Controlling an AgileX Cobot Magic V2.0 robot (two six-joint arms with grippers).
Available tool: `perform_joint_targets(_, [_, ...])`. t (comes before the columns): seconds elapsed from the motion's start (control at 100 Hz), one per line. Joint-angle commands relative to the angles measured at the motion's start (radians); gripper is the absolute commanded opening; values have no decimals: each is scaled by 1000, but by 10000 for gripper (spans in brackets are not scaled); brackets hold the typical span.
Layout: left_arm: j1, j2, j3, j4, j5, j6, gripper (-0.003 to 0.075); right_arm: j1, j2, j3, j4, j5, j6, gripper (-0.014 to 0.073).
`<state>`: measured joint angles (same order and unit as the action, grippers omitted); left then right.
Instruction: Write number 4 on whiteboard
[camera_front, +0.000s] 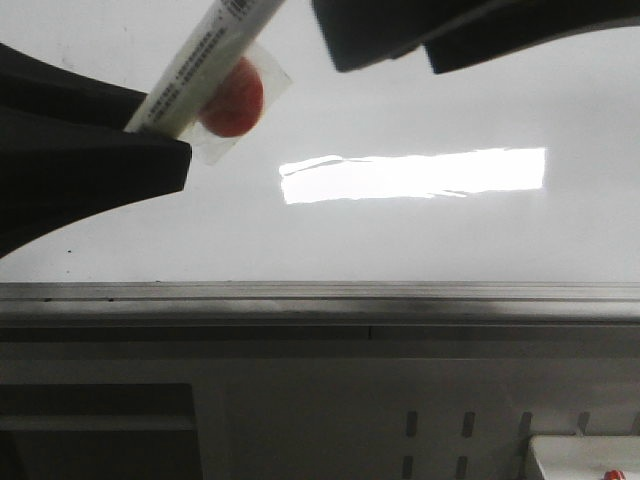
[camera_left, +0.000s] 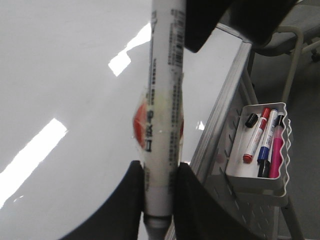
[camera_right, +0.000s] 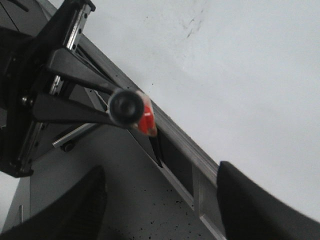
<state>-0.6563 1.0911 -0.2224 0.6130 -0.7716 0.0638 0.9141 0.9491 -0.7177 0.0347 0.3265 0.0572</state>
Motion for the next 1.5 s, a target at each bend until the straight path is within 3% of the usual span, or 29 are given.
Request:
perform_joint_targets(0.0, [-6,-16,-25,-14,-79,4,-20,16,30,-68,-11,-80,-14,436])
perform_joint_targets(0.26, [-6,-16,-25,-9,-75,4,-20,40,112,-153,-13,-81,-29,433])
perform_joint_targets(0.33, [-6,-16,-25,11,-75,4,-20,40,122,-164,-13,-81,-29,396])
perform_joint_targets(0.43, [-6,-16,-25,18,-75,4,-20,40,127,-170,-13,-69,-29,285])
perform_joint_targets(0.63, [-6,-16,-25,16,-75,4,-20,40,139,-170,-13,-20,-29,-76])
perform_joint_targets(0.74, [-6,-16,-25,-11,-75,4,-15,40,139,-170,-13,-24,-29,-67])
perform_joint_targets(0.81, [-6,-16,-25,-41,-75,2,34,40,139,-170,-15,-28,-29,-67])
perform_joint_targets(1.0, [-6,-41,-25,-164,-58,2,363,38,139,-170,-20,-74,-29,-67])
perform_joint_targets(1.07, [-6,-75,-25,-259,2,2,425,27,139,-172,-20,-76,-29,-67])
perform_joint_targets(1.23, [22,-209,-25,-416,205,3,430,-10,139,-202,-29,-1,-29,-67])
perform_joint_targets(1.49, [106,-399,-25,-566,332,3,430,-74,203,-339,-113,2,-29,-67])
